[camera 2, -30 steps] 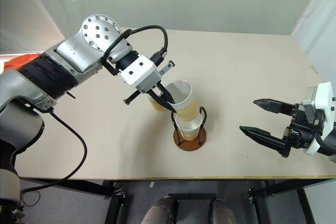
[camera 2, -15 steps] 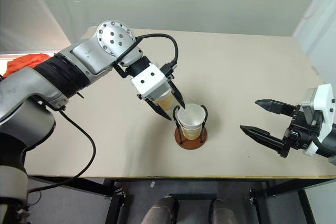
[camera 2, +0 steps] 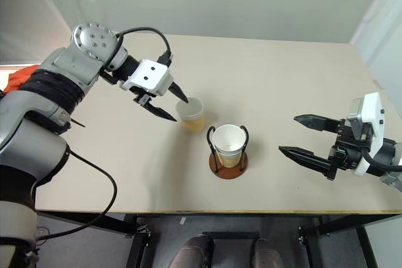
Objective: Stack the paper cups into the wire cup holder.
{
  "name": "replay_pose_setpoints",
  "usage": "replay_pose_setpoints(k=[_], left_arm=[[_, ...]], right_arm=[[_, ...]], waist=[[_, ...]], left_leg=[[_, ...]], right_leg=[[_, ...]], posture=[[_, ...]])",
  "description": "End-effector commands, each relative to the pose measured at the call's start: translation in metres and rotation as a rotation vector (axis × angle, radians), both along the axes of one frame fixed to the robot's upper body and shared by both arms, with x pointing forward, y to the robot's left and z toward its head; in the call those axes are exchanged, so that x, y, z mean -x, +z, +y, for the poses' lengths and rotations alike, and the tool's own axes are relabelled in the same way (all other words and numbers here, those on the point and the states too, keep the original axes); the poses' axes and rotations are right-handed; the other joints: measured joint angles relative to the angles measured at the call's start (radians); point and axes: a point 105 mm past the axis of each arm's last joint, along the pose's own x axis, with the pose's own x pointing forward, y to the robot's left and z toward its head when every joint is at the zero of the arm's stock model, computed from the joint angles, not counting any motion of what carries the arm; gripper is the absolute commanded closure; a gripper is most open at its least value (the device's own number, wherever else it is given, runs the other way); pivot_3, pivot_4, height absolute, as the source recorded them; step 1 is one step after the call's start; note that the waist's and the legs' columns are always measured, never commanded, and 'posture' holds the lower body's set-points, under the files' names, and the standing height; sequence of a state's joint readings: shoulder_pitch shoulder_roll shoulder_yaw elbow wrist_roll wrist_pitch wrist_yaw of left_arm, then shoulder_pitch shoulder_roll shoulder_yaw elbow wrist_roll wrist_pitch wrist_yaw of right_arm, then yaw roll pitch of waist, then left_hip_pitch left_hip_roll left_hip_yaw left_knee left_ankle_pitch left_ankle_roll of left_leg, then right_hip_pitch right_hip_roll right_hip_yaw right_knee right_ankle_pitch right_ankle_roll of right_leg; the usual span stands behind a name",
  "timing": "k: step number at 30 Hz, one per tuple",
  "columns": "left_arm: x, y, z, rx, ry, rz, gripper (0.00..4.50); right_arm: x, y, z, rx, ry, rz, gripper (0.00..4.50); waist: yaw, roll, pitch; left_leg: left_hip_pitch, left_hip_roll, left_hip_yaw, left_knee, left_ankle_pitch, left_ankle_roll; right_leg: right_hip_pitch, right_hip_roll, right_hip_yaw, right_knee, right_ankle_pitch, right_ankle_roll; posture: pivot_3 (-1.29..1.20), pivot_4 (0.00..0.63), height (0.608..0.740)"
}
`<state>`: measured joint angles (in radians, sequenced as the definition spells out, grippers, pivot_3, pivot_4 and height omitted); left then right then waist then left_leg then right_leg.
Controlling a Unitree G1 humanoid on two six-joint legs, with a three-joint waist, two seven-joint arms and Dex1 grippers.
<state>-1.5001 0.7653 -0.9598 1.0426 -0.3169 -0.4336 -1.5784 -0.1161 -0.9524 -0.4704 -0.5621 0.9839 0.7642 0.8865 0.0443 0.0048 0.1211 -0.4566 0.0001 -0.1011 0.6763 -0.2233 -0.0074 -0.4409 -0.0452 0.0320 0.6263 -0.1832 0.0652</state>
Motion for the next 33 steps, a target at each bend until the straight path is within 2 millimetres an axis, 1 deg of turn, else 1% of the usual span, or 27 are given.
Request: replay_pose_setpoints(k=[1,5,9,13,16,19,25,26,27,30,31,33], left_arm=[[-0.001,0.004,-0.004,0.005,0.001,0.012,1.46],[-0.01,-0.011,-0.008,-0.01,0.052,0.027,1.46],[-0.015,-0.028,-0.012,-0.024,0.079,0.042,1.46],[-0.017,-0.037,-0.014,-0.029,0.098,0.053,1.46],[-0.023,-0.046,-0.011,-0.068,0.131,0.01,1.46],[-0.023,-0.043,-0.017,-0.036,0.116,0.011,2.02],[-0.022,-0.036,-0.017,-0.019,0.1,0.006,4.12],[-0.021,-0.033,-0.017,-0.016,0.096,0.003,4.48],[-0.021,-0.032,-0.016,-0.014,0.092,0.002,4.48],[-0.021,-0.006,-0.015,-0.003,0.057,-0.082,4.48],[-0.018,0.01,-0.019,0.035,0.024,-0.103,4.48],[-0.009,0.051,-0.034,0.142,-0.066,-0.178,4.48]], right_arm=[[-0.001,0.009,0.001,0.023,0.016,-0.05,0.08],[0.001,0.009,0.003,0.024,0.019,-0.05,0.08],[0.005,0.009,0.003,0.023,0.0,-0.051,0.08],[0.007,0.009,0.003,0.026,-0.015,-0.051,0.08],[0.009,0.01,0.002,0.03,-0.029,-0.051,0.08],[0.011,0.01,0.002,0.031,-0.035,-0.047,0.08],[0.01,0.01,0.001,0.031,-0.043,-0.045,0.08],[0.009,0.01,0.001,0.031,-0.043,-0.045,0.08],[0.009,0.01,0.001,0.031,-0.044,-0.046,0.08],[0.01,0.01,-0.001,0.028,-0.034,-0.025,0.08],[0.01,0.011,-0.003,0.029,-0.036,-0.024,0.08],[0.009,0.011,-0.008,0.036,-0.048,-0.022,0.08]], waist=[[0.008,0.0,0.0],[0.012,0.0,0.0],[0.01,0.0,0.0],[0.01,0.0,0.0],[0.01,0.0,0.0],[0.01,-0.001,0.0],[0.01,-0.001,0.0],[0.01,-0.001,0.0],[0.01,-0.001,0.0],[0.01,-0.001,0.0],[0.01,-0.001,0.0],[0.01,-0.002,0.001]], left_leg=[[-0.001,-0.001,-0.001,0.0,0.001,-0.001],[-0.001,-0.003,0.001,0.001,0.001,0.0],[0.0,-0.005,0.008,0.001,0.0,0.0],[0.0,-0.005,0.01,0.003,0.0,0.0],[0.0,-0.005,0.01,0.004,0.0,0.0],[0.0,-0.005,0.01,0.004,0.0,0.001],[0.0,-0.005,0.011,0.005,0.0,0.002],[0.0,-0.005,0.011,0.005,0.0,0.002],[0.0,-0.005,0.011,0.005,0.0,0.002],[0.0,-0.005,0.011,0.005,0.0,0.002],[0.0,-0.005,0.011,0.005,0.0,0.002],[0.0,-0.005,0.011,0.005,0.0,0.003]], right_leg=[[0.0,-0.001,0.0,0.0,0.0,0.0],[0.0,-0.006,-0.001,0.0,0.0,0.001],[0.0,-0.009,-0.002,0.0,-0.001,0.005],[0.0,-0.01,-0.001,0.0,-0.002,0.007],[0.0,-0.01,0.0,0.0,-0.002,0.008],[0.0,-0.011,0.0,0.0,-0.002,0.008],[0.0,-0.01,0.0,0.0,-0.002,0.009],[0.0,-0.01,0.0,0.0,-0.002,0.009],[0.0,-0.01,0.0,0.0,-0.002,0.009],[0.0,-0.01,0.0,0.0,-0.003,0.009],[0.0,-0.01,0.0,0.0,-0.003,0.009],[0.0,-0.01,0.0,0.0,-0.003,0.009]], posture=[[0.0,0.15,0.74],[0.0,0.15,0.74],[0.0,0.15,0.74],[0.0,0.15,0.74],[0.0,0.15,0.74],[0.0,0.15,0.74],[0.0,0.15,0.74],[0.0,0.15,0.74],[0.0,0.15,0.74],[0.0,0.15,0.74],[0.0,0.15,0.74],[0.0,0.15,0.74]])
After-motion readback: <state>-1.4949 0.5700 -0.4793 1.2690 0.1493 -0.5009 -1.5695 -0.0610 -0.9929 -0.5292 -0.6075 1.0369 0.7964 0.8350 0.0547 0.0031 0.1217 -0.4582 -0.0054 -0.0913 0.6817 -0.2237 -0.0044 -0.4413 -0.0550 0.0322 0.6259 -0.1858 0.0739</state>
